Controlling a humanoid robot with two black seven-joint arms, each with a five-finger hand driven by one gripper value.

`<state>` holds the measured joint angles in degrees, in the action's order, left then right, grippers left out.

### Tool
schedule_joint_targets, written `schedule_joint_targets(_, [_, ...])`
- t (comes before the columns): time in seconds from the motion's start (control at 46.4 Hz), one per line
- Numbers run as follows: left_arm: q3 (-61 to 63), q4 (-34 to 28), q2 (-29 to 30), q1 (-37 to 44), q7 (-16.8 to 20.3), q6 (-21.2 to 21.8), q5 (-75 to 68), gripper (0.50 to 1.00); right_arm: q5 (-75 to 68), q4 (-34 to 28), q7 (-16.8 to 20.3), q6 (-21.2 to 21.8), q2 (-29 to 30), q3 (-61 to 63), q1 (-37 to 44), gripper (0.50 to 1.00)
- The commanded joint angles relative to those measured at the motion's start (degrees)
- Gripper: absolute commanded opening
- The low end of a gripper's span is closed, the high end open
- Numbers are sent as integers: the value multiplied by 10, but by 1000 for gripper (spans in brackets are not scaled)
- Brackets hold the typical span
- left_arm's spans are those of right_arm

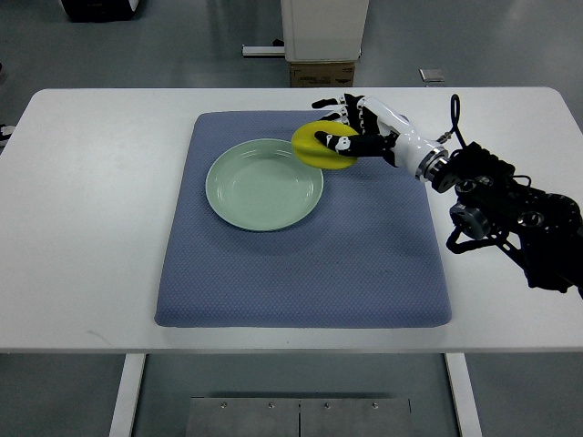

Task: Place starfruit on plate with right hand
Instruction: 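Lift the starfruit with the right hand and carry it over the green plate, then lower the starfruit onto the plate and open the right hand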

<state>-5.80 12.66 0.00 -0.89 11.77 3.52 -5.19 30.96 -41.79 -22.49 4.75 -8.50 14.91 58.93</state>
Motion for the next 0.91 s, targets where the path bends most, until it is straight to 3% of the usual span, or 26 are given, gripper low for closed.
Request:
schedule_joint_targets(0.0, [0,0,0,0,0,0,0,1000,1,6,11,-8,15,-1,8,500])
schedule_joint_targets(0.367, [0,0,0,0,0,0,0,1000,6,9,32,-57,85,-44,24,500])
schedule_joint_targets(0.582, [0,0,0,0,0,0,0,1000,7,23,38,-84,85,-80,31,500])
schedule_joint_targets(0.884, [0,0,0,0,0,0,0,1000,6,28,40,-89,85,-108,31,500])
